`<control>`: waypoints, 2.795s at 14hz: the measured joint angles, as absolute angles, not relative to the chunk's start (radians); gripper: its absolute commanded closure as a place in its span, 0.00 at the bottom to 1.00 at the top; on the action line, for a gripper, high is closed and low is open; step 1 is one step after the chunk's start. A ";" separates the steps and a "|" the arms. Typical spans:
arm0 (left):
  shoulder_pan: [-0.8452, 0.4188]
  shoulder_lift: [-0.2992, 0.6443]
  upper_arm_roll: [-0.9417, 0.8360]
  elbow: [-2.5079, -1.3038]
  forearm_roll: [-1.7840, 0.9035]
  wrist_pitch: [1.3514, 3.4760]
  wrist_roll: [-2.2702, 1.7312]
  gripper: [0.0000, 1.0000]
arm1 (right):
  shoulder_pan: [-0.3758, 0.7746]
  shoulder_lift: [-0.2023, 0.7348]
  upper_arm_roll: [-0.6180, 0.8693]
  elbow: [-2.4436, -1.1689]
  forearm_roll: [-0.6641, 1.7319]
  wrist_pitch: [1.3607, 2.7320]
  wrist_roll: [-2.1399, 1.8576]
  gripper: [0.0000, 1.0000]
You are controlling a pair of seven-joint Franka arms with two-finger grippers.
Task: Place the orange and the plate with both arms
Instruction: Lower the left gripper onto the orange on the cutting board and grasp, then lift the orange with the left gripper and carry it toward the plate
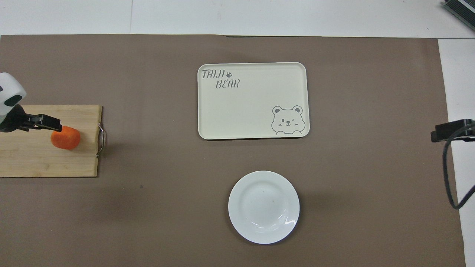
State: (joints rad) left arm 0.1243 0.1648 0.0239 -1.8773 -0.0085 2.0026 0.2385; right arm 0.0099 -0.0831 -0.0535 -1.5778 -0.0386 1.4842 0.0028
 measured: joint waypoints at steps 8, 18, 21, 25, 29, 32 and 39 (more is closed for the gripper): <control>0.124 0.200 0.021 -1.987 -0.009 2.172 0.255 0.00 | 0.010 -0.083 -0.053 -1.580 -0.039 1.484 0.003 0.00; 0.128 0.265 0.023 -2.027 -0.056 2.261 0.339 1.00 | 0.010 -0.083 -0.053 -1.581 -0.039 1.484 0.003 0.00; 0.127 0.257 0.020 -2.002 -0.067 2.216 0.342 1.00 | 0.010 -0.083 -0.053 -1.581 -0.039 1.484 0.003 0.00; 0.126 0.233 0.012 -1.883 -0.070 2.064 0.340 1.00 | 0.010 -0.083 -0.053 -1.581 -0.039 1.484 0.003 0.00; 0.118 0.213 0.003 -1.794 -0.071 1.951 0.301 1.00 | 0.010 -0.083 -0.053 -1.581 -0.039 1.484 0.003 0.00; 0.071 0.166 -0.001 -1.729 -0.062 1.834 0.184 1.00 | 0.010 -0.083 -0.053 -1.581 -0.039 1.484 0.003 0.00; -0.103 0.053 -0.008 -1.672 -0.034 1.642 -0.136 1.00 | 0.010 -0.083 -0.053 -1.581 -0.039 1.484 0.003 0.00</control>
State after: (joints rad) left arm -0.1028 0.0529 -0.0077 -1.6725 -0.0342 1.6419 -0.1364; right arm 0.0099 -0.0832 -0.0535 -1.5809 -0.0387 1.4842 0.0028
